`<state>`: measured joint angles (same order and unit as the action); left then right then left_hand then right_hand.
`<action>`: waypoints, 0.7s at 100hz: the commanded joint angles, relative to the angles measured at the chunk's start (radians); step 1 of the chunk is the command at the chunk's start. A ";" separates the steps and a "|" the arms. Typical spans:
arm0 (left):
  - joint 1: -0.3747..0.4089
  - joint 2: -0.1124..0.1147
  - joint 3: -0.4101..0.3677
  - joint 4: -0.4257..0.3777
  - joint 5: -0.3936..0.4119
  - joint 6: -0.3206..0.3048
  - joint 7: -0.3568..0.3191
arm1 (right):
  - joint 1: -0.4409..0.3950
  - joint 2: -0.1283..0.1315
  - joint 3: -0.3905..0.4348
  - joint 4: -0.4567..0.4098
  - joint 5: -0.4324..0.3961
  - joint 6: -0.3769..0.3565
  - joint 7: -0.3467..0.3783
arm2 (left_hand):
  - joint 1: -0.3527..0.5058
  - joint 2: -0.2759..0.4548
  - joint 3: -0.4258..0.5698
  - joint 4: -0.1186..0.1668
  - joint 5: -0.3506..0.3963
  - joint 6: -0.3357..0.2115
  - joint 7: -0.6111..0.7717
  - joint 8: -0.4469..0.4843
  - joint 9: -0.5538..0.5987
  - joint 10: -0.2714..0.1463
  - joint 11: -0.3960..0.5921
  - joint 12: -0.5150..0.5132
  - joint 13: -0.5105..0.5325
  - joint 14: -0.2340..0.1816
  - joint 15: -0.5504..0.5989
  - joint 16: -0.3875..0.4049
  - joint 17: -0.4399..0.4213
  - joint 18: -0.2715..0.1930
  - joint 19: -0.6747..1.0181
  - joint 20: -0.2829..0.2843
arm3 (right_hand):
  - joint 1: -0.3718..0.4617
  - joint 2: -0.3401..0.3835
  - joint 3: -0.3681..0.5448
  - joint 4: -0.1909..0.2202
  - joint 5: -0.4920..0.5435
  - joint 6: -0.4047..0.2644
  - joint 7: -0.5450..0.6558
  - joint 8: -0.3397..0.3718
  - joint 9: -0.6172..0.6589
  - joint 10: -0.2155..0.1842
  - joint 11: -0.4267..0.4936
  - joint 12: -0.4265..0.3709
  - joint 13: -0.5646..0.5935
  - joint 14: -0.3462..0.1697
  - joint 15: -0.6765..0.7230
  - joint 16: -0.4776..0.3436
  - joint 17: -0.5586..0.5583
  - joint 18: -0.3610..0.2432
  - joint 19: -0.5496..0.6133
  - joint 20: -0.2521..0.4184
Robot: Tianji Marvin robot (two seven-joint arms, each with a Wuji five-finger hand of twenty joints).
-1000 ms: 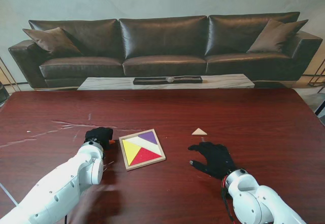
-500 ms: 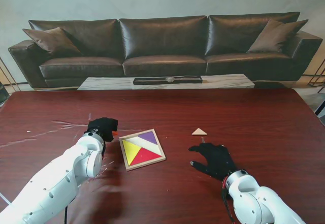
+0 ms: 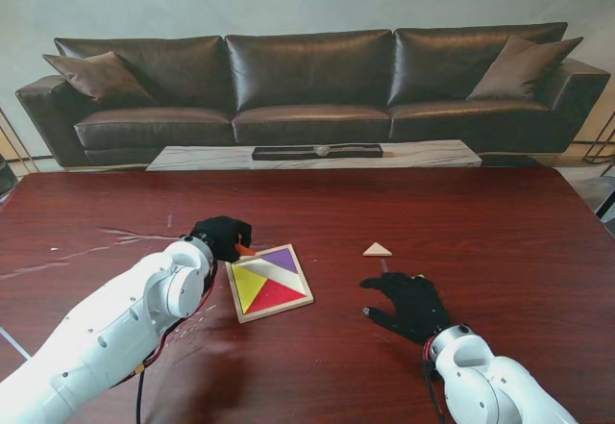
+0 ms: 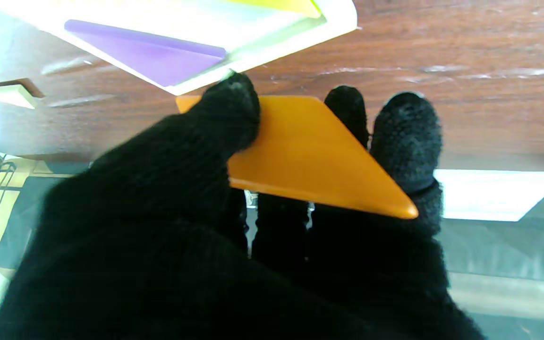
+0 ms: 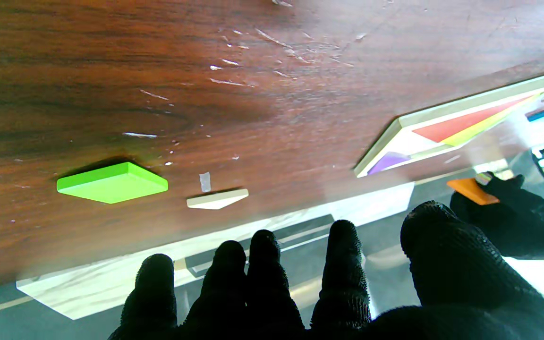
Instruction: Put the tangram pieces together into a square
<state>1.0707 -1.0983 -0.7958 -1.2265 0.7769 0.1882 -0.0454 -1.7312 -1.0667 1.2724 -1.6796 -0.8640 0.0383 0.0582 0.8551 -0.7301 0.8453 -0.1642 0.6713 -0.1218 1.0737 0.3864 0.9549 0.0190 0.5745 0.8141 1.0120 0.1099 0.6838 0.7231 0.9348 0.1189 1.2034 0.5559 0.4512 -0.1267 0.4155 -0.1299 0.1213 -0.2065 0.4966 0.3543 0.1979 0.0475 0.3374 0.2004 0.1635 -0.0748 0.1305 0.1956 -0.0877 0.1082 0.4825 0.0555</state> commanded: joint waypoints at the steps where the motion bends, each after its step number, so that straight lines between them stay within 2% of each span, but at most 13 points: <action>1: -0.013 -0.010 0.009 0.011 -0.011 -0.007 -0.006 | -0.009 0.000 0.000 -0.003 -0.004 -0.004 -0.004 | 0.060 0.030 0.065 -0.012 0.053 -0.074 0.075 0.028 0.009 -0.011 -0.011 0.002 0.002 0.010 0.003 0.012 0.033 -0.059 0.024 0.006 | 0.018 0.030 -0.012 0.016 -0.035 -0.025 -0.014 0.009 -0.018 -0.002 -0.015 -0.006 -0.027 -0.014 -0.007 0.005 -0.006 -0.007 -0.023 0.023; 30: -0.059 -0.037 0.079 0.082 -0.099 -0.021 0.011 | -0.011 0.001 0.004 -0.003 -0.008 -0.010 -0.004 | 0.073 0.051 0.025 -0.005 0.045 -0.060 0.064 0.019 0.003 0.002 -0.021 0.005 -0.009 0.014 0.003 0.014 0.028 -0.055 0.011 0.005 | 0.019 0.032 -0.011 0.016 -0.035 -0.026 -0.013 0.010 -0.018 -0.003 -0.011 -0.004 -0.026 -0.013 -0.006 0.005 -0.005 -0.006 -0.023 0.027; 44: -0.078 -0.050 0.106 0.115 -0.140 -0.020 0.015 | -0.012 0.001 0.005 -0.002 -0.008 -0.008 -0.005 | 0.092 0.068 -0.017 0.008 0.041 -0.048 0.058 0.014 -0.002 0.010 -0.030 0.010 -0.021 0.018 0.006 0.016 0.027 -0.054 -0.001 0.004 | 0.021 0.032 -0.010 0.016 -0.035 -0.027 -0.014 0.010 -0.018 -0.003 -0.009 -0.004 -0.023 -0.014 -0.004 0.005 -0.005 -0.006 -0.023 0.029; 70: -0.093 -0.066 0.138 0.148 -0.186 -0.017 0.015 | -0.013 0.001 0.005 -0.002 -0.007 -0.008 -0.005 | 0.117 0.100 -0.080 0.020 0.025 -0.024 0.043 0.008 -0.016 0.024 -0.042 0.020 -0.040 0.021 0.011 0.016 0.021 -0.049 -0.025 0.000 | 0.021 0.033 -0.009 0.016 -0.035 -0.026 -0.014 0.010 -0.018 -0.002 -0.006 -0.002 -0.023 -0.013 -0.004 0.005 -0.005 -0.006 -0.023 0.032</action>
<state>0.9825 -1.1555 -0.6630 -1.0845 0.6043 0.1710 -0.0267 -1.7362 -1.0667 1.2787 -1.6791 -0.8690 0.0316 0.0526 0.8956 -0.6873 0.7690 -0.1644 0.6716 -0.1223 1.0741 0.3836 0.9532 0.0190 0.5416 0.8188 0.9817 0.1151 0.6819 0.7231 0.9353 0.1139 1.1836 0.5558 0.4513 -0.1187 0.4152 -0.1299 0.1213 -0.2066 0.4964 0.3544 0.1979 0.0476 0.3374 0.2004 0.1635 -0.0748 0.1305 0.1956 -0.0877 0.1082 0.4804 0.0671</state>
